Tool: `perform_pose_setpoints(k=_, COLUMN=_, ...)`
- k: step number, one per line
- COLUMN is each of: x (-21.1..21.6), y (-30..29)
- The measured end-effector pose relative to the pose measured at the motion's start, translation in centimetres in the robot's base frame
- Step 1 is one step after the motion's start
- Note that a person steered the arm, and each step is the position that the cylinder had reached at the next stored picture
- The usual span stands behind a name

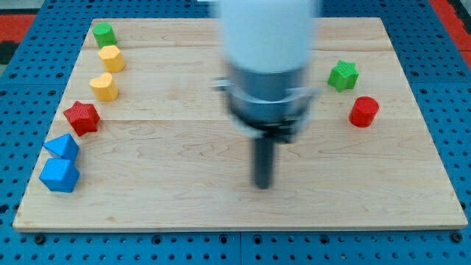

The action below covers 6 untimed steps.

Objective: Push the red circle parallel to the right of the red star

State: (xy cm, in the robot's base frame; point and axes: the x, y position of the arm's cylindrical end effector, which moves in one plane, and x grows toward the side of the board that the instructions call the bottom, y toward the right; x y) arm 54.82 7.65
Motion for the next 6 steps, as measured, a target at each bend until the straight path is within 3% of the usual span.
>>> perform_pose_setpoints(k=1, x=-1.8, y=11.8)
perform_pose_setpoints(k=2, x=-6.3, y=18.6)
perform_pose_setpoints(k=3, x=-10.1, y=18.1)
perform_pose_setpoints(k=5, x=-13.3, y=5.7)
perform_pose_setpoints(k=6, x=-15.1, y=4.7)
